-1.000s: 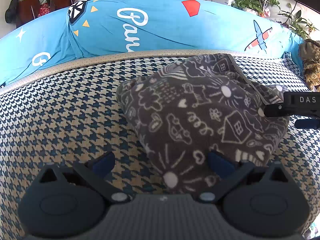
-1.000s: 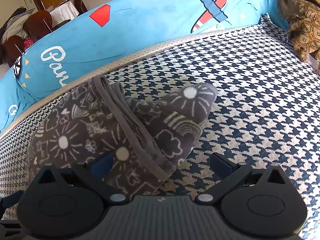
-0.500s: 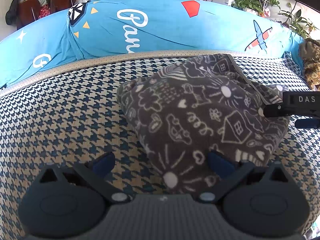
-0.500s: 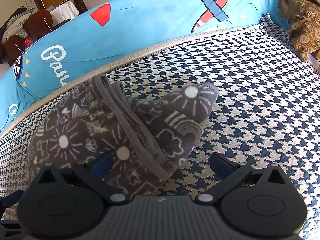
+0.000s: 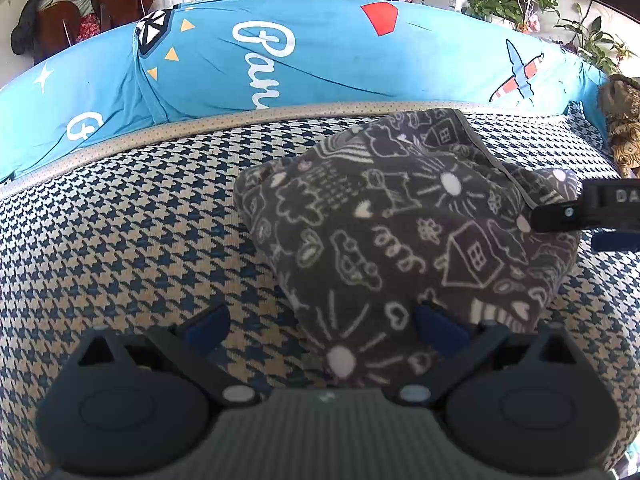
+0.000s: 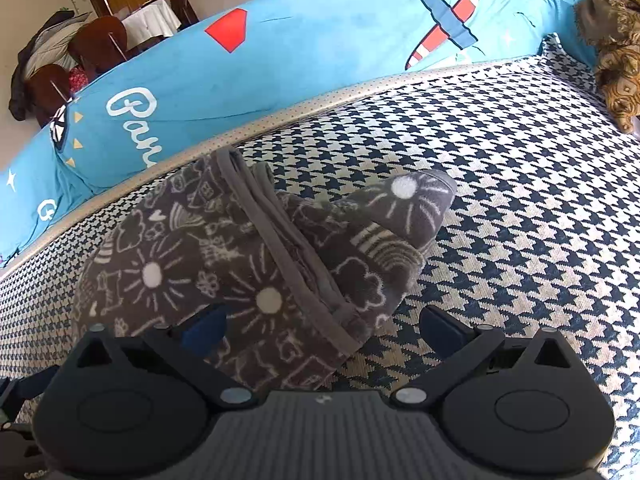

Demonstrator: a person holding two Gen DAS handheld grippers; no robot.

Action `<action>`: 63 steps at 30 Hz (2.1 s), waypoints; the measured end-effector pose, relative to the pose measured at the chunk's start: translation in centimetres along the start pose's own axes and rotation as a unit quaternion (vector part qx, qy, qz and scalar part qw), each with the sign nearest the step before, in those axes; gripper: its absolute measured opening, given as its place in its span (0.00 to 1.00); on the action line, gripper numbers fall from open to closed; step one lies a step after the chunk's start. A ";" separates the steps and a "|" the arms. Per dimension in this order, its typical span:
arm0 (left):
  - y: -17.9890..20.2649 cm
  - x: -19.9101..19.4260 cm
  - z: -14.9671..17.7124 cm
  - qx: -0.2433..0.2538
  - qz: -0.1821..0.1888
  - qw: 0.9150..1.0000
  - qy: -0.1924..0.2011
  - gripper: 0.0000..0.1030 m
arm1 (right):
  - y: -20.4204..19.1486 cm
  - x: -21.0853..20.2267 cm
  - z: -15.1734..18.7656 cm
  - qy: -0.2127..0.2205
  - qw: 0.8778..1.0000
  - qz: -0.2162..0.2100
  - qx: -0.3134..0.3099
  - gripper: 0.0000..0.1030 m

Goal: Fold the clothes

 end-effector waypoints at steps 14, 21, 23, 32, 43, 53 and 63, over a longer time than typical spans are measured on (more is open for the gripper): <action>-2.6 0.4 -2.5 -0.057 0.018 0.998 0.004 1.00 | 5.9 -1.5 -0.3 0.021 0.994 -0.054 0.088 1.00; -3.6 1.6 -2.6 -0.090 0.047 0.995 -0.023 1.00 | 6.3 0.8 0.1 -0.014 0.988 -0.075 0.132 1.00; -3.8 2.0 -2.6 -0.100 0.057 0.993 -0.030 1.00 | 6.3 1.5 0.1 -0.017 0.987 -0.077 0.139 1.00; -3.5 3.3 -2.7 -0.118 0.095 0.987 -0.045 1.00 | 5.4 4.3 -0.2 -0.010 0.985 -0.094 0.142 1.00; -2.7 4.8 -2.8 -0.123 0.132 0.982 -0.050 1.00 | 2.3 5.7 0.2 0.019 0.990 -0.112 0.081 1.00; -0.9 5.8 -3.2 -0.112 0.119 0.986 -0.034 1.00 | 1.1 5.8 0.2 0.031 0.989 -0.127 0.074 0.89; 0.5 2.9 -4.0 -0.060 0.070 0.995 0.032 0.81 | -0.1 4.4 -0.2 0.050 0.989 -0.132 0.044 0.53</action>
Point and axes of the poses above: each gripper's, at about its wrist camera, not at the fingertips, and x roughly the way its jaws point, y to its right, z to its underside, the point moved 1 cm from there along x, roughly the way its jaws point, and after that the axes turned 5 degrees about y, right-handed, at the moved point
